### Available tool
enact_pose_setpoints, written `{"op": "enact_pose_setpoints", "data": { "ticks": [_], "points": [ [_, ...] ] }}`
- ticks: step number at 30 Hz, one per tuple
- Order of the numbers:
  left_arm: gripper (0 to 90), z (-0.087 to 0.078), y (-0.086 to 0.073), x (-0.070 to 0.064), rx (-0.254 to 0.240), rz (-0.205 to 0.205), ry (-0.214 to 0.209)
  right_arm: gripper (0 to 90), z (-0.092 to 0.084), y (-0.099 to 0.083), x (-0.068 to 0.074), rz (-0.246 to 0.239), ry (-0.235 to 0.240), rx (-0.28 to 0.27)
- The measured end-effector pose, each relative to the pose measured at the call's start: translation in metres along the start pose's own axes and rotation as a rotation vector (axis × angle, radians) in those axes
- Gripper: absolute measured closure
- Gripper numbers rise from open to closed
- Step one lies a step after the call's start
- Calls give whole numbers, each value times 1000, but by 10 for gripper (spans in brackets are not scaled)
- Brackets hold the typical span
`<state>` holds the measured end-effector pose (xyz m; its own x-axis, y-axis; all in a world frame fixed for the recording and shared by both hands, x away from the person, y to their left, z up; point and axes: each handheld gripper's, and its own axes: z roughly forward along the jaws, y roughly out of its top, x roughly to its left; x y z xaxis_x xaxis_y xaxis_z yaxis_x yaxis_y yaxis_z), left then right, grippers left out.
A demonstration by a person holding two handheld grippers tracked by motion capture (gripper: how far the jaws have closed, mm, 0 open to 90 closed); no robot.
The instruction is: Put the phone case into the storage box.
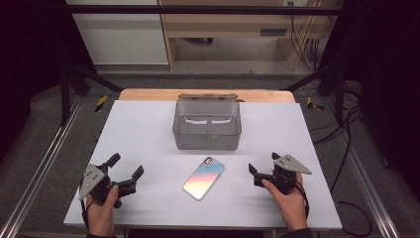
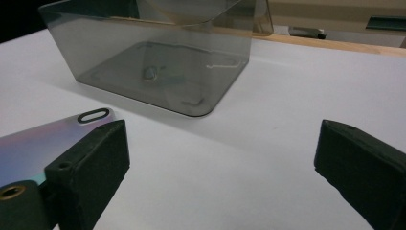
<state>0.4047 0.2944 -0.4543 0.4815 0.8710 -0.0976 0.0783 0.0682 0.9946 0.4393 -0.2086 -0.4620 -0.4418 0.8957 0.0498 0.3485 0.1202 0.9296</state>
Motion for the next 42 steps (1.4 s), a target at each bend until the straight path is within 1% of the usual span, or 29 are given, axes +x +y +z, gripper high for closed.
{"op": "enact_pose_setpoints", "data": {
  "ticks": [2, 3, 4, 5, 7, 9, 10, 11, 12, 13, 14, 15, 17, 18, 19, 20, 21, 22, 23, 25, 29, 30, 33, 34, 35, 36, 37, 40, 42],
  "points": [
    [18, -1, 0, 2, -4, -9, 6, 67, 3, 3, 2, -2, 9, 10],
    [18, -2, 0, 4, -11, -22, 11, 80, 6, 5, 4, -8, 19, 22],
    [18, -3, 0, 6, -16, -41, 11, 113, 13, 11, 9, -28, 28, 63],
    [18, -3, 0, 6, -17, -47, 12, 132, 16, 12, 10, -31, 30, 76],
    [18, -4, 0, 7, -13, -48, 15, 201, 23, 16, 14, -31, 45, 110],
    [18, -3, 0, 7, -10, -51, 12, 265, 32, 19, 17, -51, 57, 170],
    [18, -3, 0, 6, -8, -50, 9, 294, 35, 20, 19, -52, 62, 194],
    [18, -3, 0, 6, -8, -50, 9, 294, 35, 20, 19, -52, 62, 194],
    [19, -3, 0, 5, -4, -42, 7, 374, 43, 22, 22, -57, 78, 239],
    [19, -3, 0, 5, -4, -42, 7, 374, 43, 22, 22, -57, 78, 239],
    [19, -2, 1, 4, 0, -37, 4, 397, 45, 23, 23, -59, 84, 252],
    [19, -2, 1, 4, 2, -32, 0, 456, 49, 23, 25, -61, 85, 264],
    [19, -1, 1, 3, 5, -35, -5, 539, 54, 24, 28, -64, 106, 289],
    [19, -1, 0, 3, 8, -35, -6, 673, 58, 25, 30, -64, 114, 296],
    [19, -1, 0, 2, 10, -33, -9, 711, 59, 25, 31, -59, 121, 306],
    [19, -1, 0, 2, 10, -33, -9, 711, 59, 25, 31, -59, 121, 306],
    [20, -1, 0, 2, 12, -31, -11, 791, 63, 25, 33, -51, 141, 327],
    [20, 0, 0, 1, 14, -30, -12, 791, 63, 25, 33, -51, 141, 327],
    [20, 0, 0, 0, 20, -30, -18, 839, 66, 25, 35, -50, 140, 332],
    [21, 1, -1, -1, 30, -27, -27, 880, 68, 25, 37, -50, 141, 328],
    [23, 3, -1, -4, 44, -22, -40, 900, 73, 26, 39, -47, 135, 332],
    [23, 4, -1, -5, 53, -8, -43, 900, 76, 26, 42, -59, 138, 337],
    [24, 4, -1, -6, 60, -5, -49, 900, 81, 27, 45, -68, 140, 339],
    [24, 4, -1, -6, 60, 0, -44, 900, 83, 27, 47, -68, 144, 337],
    [24, 5, -1, -7, 61, -6, -52, 900, 85, 27, 48, -69, 145, 341],
    [24, 4, -1, -7, 64, 2, -48, 900, 87, 27, 49, -73, 146, 345],
    [24, 5, -2, -7, 64, -8, -56, 900, 89, 26, 50, -73, 148, 350],
    [24, 5, -2, -8, 68, -7, -59, 900, 94, 23, 52, -76, 153, 364],
    [25, 5, -1, -8, 70, 0, -55, 900, 97, 22, 52, -74, 141, 363]
  ]
}}
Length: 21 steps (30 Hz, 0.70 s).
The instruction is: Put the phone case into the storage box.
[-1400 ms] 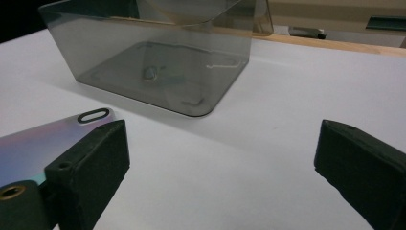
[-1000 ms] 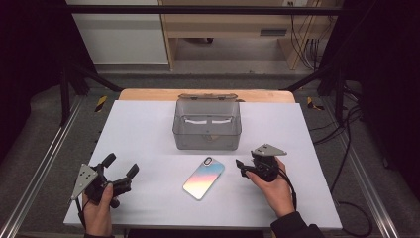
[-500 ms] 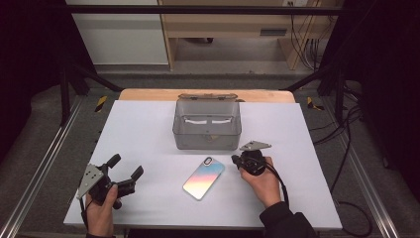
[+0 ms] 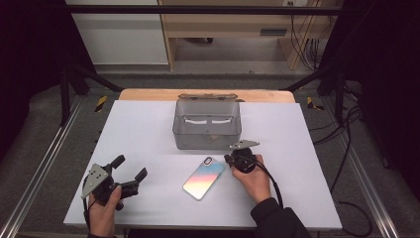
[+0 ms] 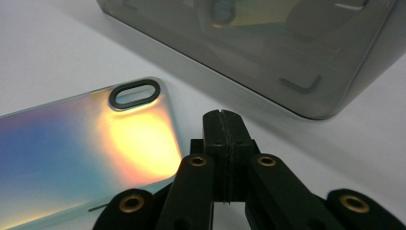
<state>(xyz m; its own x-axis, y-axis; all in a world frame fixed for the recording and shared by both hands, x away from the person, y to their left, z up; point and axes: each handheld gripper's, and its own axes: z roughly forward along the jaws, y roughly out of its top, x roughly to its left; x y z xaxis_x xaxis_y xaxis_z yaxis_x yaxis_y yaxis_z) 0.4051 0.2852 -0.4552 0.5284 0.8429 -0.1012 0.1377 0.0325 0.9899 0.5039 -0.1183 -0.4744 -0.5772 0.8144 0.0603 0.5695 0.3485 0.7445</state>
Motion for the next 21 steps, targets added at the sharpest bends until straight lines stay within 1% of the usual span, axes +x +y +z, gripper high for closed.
{"op": "enact_pose_setpoints", "data": {
  "ticks": [1, 2, 5, 6, 7, 12, 13, 15, 16, 17, 18, 19, 21],
  "points": [
    [25, 0, 0, 0, 1, -5, -8, 900, 1, 0, 0, 4, 4, -3],
    [25, 0, 0, -1, 2, -6, -8, 900, 3, 0, 0, 7, 11, 0],
    [25, 1, 0, -1, 5, -6, -10, 900, 6, -1, 5, -8, 22, 14],
    [25, 1, 0, -1, 7, -6, -11, 900, 7, -1, 6, -7, 27, 20],
    [25, 0, 0, -1, 6, -3, -5, 900, 8, -1, 8, -15, 20, 25],
    [25, 1, 0, -1, 10, -4, -8, 900, 8, 0, 12, -17, 31, 19],
    [24, 1, 0, -1, 14, -3, -9, 900, 7, 1, 15, -14, 45, 13],
    [24, 1, 0, -2, 15, -3, -10, 900, 7, 1, 17, -18, 49, 14],
    [24, 1, 0, -3, 14, -6, -14, 900, 6, 2, 19, -17, 65, 3],
    [24, 1, 0, -3, 17, -5, -15, 900, 6, 2, 20, -15, 79, 3],
    [24, 1, 0, -4, 21, -7, -26, 900, 6, 2, 21, -7, 105, 4],
    [24, 1, 0, -4, 28, 0, -27, 900, 7, 2, 22, -11, 110, 3],
    [24, 1, 0, -5, 32, 0, -24, 900, 5, 3, 22, -23, 86, 1]
  ]
}}
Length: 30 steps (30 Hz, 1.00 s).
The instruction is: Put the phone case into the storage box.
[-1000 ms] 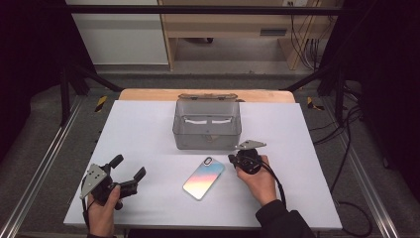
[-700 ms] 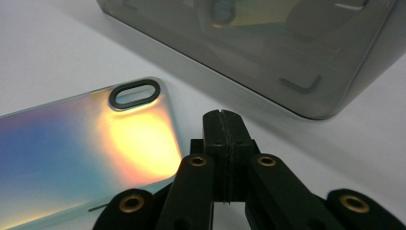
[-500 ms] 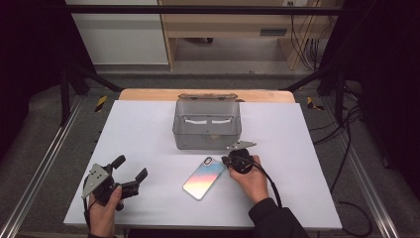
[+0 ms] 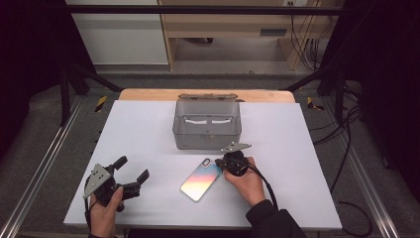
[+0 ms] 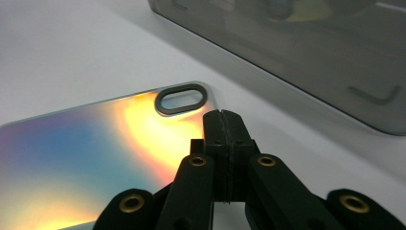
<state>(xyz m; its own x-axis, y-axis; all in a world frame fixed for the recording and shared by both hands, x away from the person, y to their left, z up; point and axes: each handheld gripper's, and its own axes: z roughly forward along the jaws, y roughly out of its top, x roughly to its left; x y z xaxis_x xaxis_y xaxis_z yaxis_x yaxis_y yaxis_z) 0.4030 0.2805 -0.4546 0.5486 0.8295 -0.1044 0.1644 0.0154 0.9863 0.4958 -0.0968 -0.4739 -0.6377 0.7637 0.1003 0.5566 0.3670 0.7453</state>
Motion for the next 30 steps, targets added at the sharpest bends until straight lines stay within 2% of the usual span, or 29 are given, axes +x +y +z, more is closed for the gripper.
{"op": "enact_pose_setpoints", "data": {
  "ticks": [2, 4, 6, 8, 10, 14, 15, 17, 19, 20, 21, 22, 24, 26, 27, 28, 30],
  "points": [
    [25, -1, 0, -1, 9, 5, 1, 900, -5, 1, -4, 20, -4, -34],
    [25, -1, 1, -4, 31, 13, 0, 900, -13, 0, -7, 19, -12, -61],
    [25, 0, 0, -8, 76, 32, 1, 900, -22, -3, -10, 12, -23, -82],
    [25, 3, 0, -13, 125, 21, -8, 871, -32, -9, -12, 6, -29, -121],
    [23, 8, 2, -21, 177, 26, -28, 753, -43, -17, -13, 9, -33, -178],
    [25, 23, 9, -44, 263, 48, -58, 335, -65, -36, -19, 30, -66, -268],
    [25, 27, 10, -51, 286, 62, -63, 261, -69, -40, -21, 38, -72, -286],
    [27, 38, 11, -65, 333, 73, -86, 140, -77, -47, -24, 48, -100, -338],
    [28, 48, 10, -78, 379, 99, -100, 59, -84, -51, -29, 47, -98, -367],
    [30, 53, 9, -84, 406, 118, -99, 59, -88, -52, -31, 52, -107, -383],
    [35, 53, 9, -84, 406, 118, -99, 59, -88, -52, -31, 52, -107, -383],
    [36, 63, 6, -96, 458, 152, -108, 66, -93, -56, -35, 73, -119, -416],
    [35, 72, 2, -107, 514, 188, -123, 63, -95, -59, -38, 71, -104, -428],
    [38, 80, -3, -115, 553, 202, -130, 65, -95, -62, -39, 75, -102, -422],
    [38, 80, -3, -115, 553, 202, -130, 65, -94, -63, -39, 78, -102, -414],
    [38, 87, -8, -120, 583, 227, -130, 65, -93, -64, -39, 75, -104, -408],
    [41, 92, -12, -123, 603, 224, -126, 66, -92, -65, -39, 78, -105, -401]
  ]
}}
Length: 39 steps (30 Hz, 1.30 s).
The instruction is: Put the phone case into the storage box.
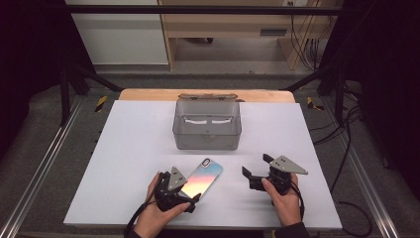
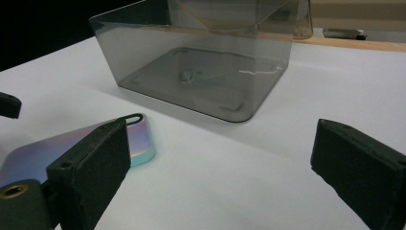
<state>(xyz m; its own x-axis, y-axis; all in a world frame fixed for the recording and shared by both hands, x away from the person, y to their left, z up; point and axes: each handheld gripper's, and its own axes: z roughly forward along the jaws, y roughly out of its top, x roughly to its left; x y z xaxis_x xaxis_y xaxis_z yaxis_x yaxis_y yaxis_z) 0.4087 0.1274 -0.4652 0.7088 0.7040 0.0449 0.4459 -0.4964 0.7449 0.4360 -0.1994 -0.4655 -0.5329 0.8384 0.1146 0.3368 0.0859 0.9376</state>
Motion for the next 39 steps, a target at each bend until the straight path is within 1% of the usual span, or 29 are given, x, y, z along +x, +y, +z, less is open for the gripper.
{"op": "enact_pose_setpoints", "data": {
  "ticks": [1, 3, 4, 9, 11, 19, 21, 25, 27, 28, 31, 34, 39],
  "points": [
    [46, 2, 0, -1, 5, -2, -2, 66, 0, 0, 0, -4, -1, 0],
    [46, 6, 0, -4, 12, 25, -6, 66, 0, 0, 0, -1, -3, 0],
    [45, 7, 0, -5, 16, 30, -5, 66, 0, 0, 0, 2, -4, 1],
    [47, 13, 0, -5, 25, 32, -4, 66, 2, -1, 1, -1, -4, 13],
    [47, 16, -1, -5, 32, 26, -11, 65, 2, -2, 2, -2, -2, 18],
    [51, 20, -2, -6, 43, 22, -19, 65, 4, -3, 3, -1, 6, 24],
    [51, 22, -3, -7, 49, 24, -28, 65, 4, -3, 3, 1, 9, 24],
    [54, 24, -5, -7, 55, 23, -28, 65, 5, -3, 3, -1, 10, 29],
    [63, 25, -6, -7, 60, 18, -28, 65, 5, -3, 3, -2, 12, 29],
    [63, 26, -8, -6, 59, -2, -31, 65, 5, -3, 3, -2, 12, 30],
    [67, 25, -9, -5, 55, -9, -35, 65, 5, -3, 3, -1, 13, 30],
    [135, 24, -9, -6, 52, -18, -35, 65, 5, -4, 4, -2, 16, 33],
    [149, 23, -10, -7, 43, -21, -21, 65, 6, -4, 5, -3, 20, 34]
  ]
}}
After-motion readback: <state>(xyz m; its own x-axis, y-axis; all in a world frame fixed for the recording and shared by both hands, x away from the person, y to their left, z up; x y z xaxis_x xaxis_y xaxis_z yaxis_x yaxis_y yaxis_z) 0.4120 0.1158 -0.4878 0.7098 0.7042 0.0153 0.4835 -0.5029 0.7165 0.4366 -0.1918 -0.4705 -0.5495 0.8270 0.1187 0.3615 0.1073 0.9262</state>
